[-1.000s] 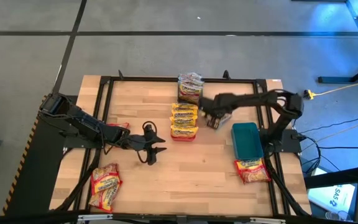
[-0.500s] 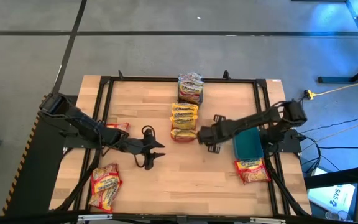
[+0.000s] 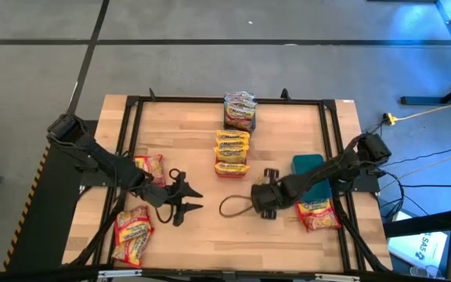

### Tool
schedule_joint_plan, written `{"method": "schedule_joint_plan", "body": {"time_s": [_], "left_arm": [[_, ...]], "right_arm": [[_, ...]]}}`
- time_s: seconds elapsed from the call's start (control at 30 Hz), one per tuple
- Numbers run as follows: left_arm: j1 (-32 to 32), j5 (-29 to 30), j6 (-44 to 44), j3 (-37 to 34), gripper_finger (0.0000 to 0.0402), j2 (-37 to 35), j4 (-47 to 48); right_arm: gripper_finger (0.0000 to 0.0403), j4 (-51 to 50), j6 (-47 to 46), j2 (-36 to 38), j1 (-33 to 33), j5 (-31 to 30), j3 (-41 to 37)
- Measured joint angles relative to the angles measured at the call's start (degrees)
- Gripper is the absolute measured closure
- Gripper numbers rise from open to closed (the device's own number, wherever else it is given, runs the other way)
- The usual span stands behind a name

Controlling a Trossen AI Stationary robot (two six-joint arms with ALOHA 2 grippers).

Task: Sort Maruchan noodles
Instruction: Put the blue noodle pack into the black bin

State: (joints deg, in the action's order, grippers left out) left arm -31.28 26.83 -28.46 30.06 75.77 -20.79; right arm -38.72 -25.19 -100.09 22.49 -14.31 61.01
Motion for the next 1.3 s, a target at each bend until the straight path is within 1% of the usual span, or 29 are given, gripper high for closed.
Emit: {"method": "schedule_joint_plan", "body": {"time_s": [0.07, 0.17, 0.27, 0.33, 0.43, 0.57, 0.67, 0.73, 0.83, 0.97, 1.07, 1.2, 1.3], "left_arm": [[-1.27, 1.23, -0.94, 0.00, 0.0232, 0.86, -0.49], [-2.80, 2.21, -1.19, 0.03, 0.0232, 3.05, -4.37], [-3.54, 2.19, -1.13, 0.04, 0.0232, 6.52, -9.07], [-3.73, 2.22, -1.05, 0.08, 0.0232, 8.94, -12.17], [-3.59, 2.26, -1.41, 0.17, 0.0232, 12.69, -14.48], [-3.23, 2.08, -1.26, 3.45, 0.0232, 17.76, -14.86], [-2.77, 1.42, 1.83, 7.28, 0.0232, 21.42, -14.65], [-2.31, 0.22, 3.88, 9.89, 0.0232, 23.83, -14.52], [-1.77, -2.13, 6.03, 13.07, 0.0232, 26.81, -14.53], [-1.42, -1.58, 7.78, 15.95, 0.0232, 29.56, -14.58], [-0.33, -1.01, 8.32, 18.20, 0.0232, 31.90, -14.66], [1.63, -0.85, 8.17, 21.83, 0.0232, 35.53, -14.91], [2.74, -0.98, 8.24, 24.51, 0.0232, 38.32, -14.62]], "right_arm": [[0.0403, 3.16, -0.29, -0.21, 1.25, 1.27, 0.00], [0.0403, 9.23, -0.45, -0.59, 2.80, 3.75, 0.00], [0.0403, 15.01, 0.27, -1.55, 3.64, 3.48, -0.04], [0.0403, 18.10, 1.37, -2.14, 3.87, 4.38, -0.04], [0.0403, 24.16, 3.89, -4.12, 3.79, 4.13, -0.04], [0.0403, 33.72, 7.39, -6.69, 3.79, 3.68, -0.04], [0.0403, 39.83, 10.56, -6.96, 3.79, 1.38, -0.02], [0.0403, 40.84, 12.03, -6.27, 3.79, 0.18, 0.12], [0.0403, 37.96, 11.57, -2.54, 4.52, -0.12, 0.26], [0.0403, 30.54, 4.50, 4.93, 7.35, -1.09, -1.09], [0.0403, 29.62, -3.87, 9.97, 9.88, -4.51, -6.01], [0.0403, 40.22, -16.99, 14.81, 10.95, -6.46, -17.63], [0.0401, 49.43, -26.20, 15.43, 10.92, -3.55, -25.05]]}}
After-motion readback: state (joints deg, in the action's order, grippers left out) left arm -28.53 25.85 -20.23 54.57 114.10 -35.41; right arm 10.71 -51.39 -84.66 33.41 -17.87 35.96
